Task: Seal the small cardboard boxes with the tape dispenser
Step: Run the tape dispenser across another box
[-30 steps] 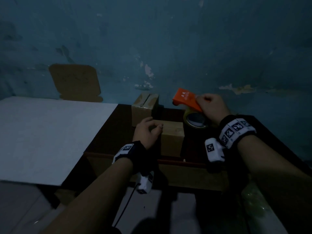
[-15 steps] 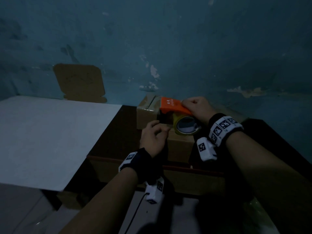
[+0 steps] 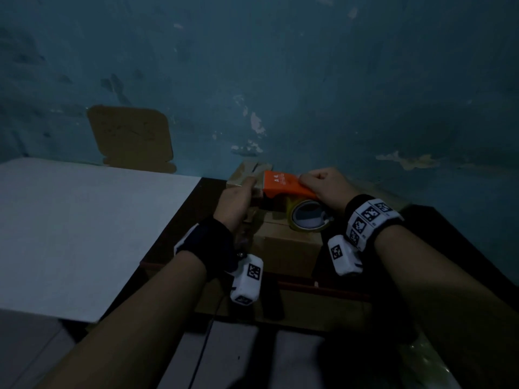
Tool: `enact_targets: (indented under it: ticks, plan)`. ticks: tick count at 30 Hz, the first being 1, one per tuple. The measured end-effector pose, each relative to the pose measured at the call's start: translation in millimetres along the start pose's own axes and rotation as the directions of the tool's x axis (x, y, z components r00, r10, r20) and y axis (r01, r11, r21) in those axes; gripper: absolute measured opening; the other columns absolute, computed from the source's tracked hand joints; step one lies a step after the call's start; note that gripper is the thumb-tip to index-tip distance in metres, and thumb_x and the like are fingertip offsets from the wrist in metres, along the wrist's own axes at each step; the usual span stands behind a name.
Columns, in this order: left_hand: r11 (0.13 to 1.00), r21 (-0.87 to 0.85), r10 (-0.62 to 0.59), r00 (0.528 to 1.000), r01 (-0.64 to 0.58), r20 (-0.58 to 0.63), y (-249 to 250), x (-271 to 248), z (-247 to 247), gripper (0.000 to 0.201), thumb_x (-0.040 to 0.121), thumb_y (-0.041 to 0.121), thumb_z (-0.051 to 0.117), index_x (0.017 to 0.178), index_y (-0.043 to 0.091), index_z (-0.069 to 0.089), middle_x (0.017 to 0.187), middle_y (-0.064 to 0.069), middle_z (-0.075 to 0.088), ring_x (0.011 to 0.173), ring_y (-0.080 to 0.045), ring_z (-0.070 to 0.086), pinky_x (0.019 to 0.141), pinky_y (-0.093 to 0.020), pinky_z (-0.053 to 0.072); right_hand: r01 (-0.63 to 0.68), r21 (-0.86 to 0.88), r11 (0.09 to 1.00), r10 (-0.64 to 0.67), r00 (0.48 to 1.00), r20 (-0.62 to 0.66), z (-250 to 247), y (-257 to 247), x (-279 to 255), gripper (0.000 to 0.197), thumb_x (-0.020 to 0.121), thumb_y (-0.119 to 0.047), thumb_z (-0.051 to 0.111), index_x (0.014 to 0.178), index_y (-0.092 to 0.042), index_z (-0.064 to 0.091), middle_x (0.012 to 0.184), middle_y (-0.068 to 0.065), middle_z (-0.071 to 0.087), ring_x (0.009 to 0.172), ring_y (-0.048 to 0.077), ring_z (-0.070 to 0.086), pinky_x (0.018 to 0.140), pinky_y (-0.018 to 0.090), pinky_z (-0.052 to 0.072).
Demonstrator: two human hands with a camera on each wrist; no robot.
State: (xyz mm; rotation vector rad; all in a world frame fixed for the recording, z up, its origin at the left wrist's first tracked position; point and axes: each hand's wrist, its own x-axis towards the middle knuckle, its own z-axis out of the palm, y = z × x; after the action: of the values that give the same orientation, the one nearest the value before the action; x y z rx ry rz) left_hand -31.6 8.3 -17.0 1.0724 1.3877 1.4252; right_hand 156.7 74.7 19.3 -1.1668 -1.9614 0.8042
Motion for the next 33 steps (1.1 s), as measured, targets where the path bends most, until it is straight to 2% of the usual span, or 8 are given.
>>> enact_targets:
  ticks: [3,9,13,16,20,24,28,33]
  plan:
    - [0.989,0.128,0.074,0.997,-0.074,0.010,-3,2,-1,0.038,0.094,0.034,0.054,0.083,0.001,0.069,0.081,-0.012,0.064,0.076,-0.021,0.056,0.063,-0.028,0.043,-0.009,-0.007,1.000,0.009,1.000,-0.011,0,1,-1,0.043,0.093,-0.037,0.059,0.055,-0.021,0.047,0.055,0.003,0.043,0.048,0.013,0.045,0.051,0.023,0.035]
    - [0.983,0.136,0.121,0.992,-0.126,0.047,-11,3,-1,0.034,0.095,0.026,0.053,0.073,0.006,0.071,0.071,-0.005,0.070,0.067,-0.016,0.059,0.064,-0.027,0.044,-0.014,-0.021,1.000,0.014,1.000,-0.007,-4,-3,-5,0.045,0.093,-0.034,0.059,0.051,-0.020,0.051,0.046,-0.010,0.047,0.043,0.006,0.047,0.049,0.020,0.037]
    - [0.966,0.203,0.155,0.987,-0.161,0.045,-10,3,1,0.038,0.099,0.026,0.048,0.075,0.006,0.068,0.067,-0.001,0.069,0.052,-0.005,0.057,0.055,-0.024,0.042,-0.015,-0.091,0.996,0.018,0.999,0.037,-10,-9,-6,0.039,0.093,-0.039,0.058,0.059,-0.019,0.057,0.058,-0.001,0.055,0.052,0.009,0.055,0.054,0.019,0.042]
    - [0.951,0.246,0.182,0.983,-0.186,0.039,-9,0,1,0.039,0.098,0.024,0.049,0.064,0.011,0.065,0.057,0.002,0.065,0.044,-0.004,0.053,0.051,-0.022,0.040,-0.014,-0.135,0.991,0.025,0.996,0.082,-15,-10,0,0.039,0.092,-0.041,0.058,0.059,-0.020,0.056,0.061,0.004,0.053,0.057,0.016,0.054,0.059,0.025,0.041]
    - [0.942,0.273,0.186,0.981,-0.194,0.058,-14,-3,-6,0.040,0.099,0.024,0.049,0.068,0.006,0.065,0.054,0.003,0.064,0.041,0.001,0.054,0.044,-0.013,0.038,-0.025,-0.215,0.976,0.046,0.994,0.094,-19,-8,1,0.040,0.089,-0.048,0.060,0.060,-0.020,0.064,0.058,-0.004,0.059,0.050,0.006,0.056,0.052,0.018,0.041]
    - [0.950,0.259,0.171,0.984,-0.177,0.046,-20,0,-15,0.045,0.099,0.027,0.049,0.060,0.010,0.062,0.054,0.000,0.065,0.065,-0.020,0.071,0.052,-0.022,0.046,-0.020,-0.222,0.975,0.048,0.991,0.124,-21,-7,3,0.044,0.086,-0.052,0.061,0.059,-0.019,0.063,0.057,0.000,0.058,0.051,0.010,0.056,0.056,0.023,0.043]
    - [0.971,0.212,0.109,0.994,-0.109,0.014,-25,3,-19,0.045,0.098,0.029,0.051,0.060,0.008,0.061,0.060,-0.011,0.067,0.047,-0.015,0.062,0.049,-0.024,0.042,-0.026,-0.250,0.968,0.066,0.985,0.156,-18,-9,8,0.041,0.084,-0.055,0.062,0.081,-0.017,0.076,0.080,0.007,0.072,0.072,0.017,0.067,0.069,0.031,0.051]
    - [0.976,0.211,0.052,0.998,-0.046,-0.021,-36,4,-19,0.044,0.097,0.032,0.050,0.061,0.010,0.064,0.054,-0.003,0.063,0.048,-0.018,0.054,0.053,-0.030,0.044,-0.025,-0.286,0.958,0.077,0.982,0.173,-12,-12,9,0.051,0.086,-0.053,0.062,0.086,-0.003,0.074,0.083,0.020,0.068,0.069,0.023,0.061,0.064,0.029,0.046]
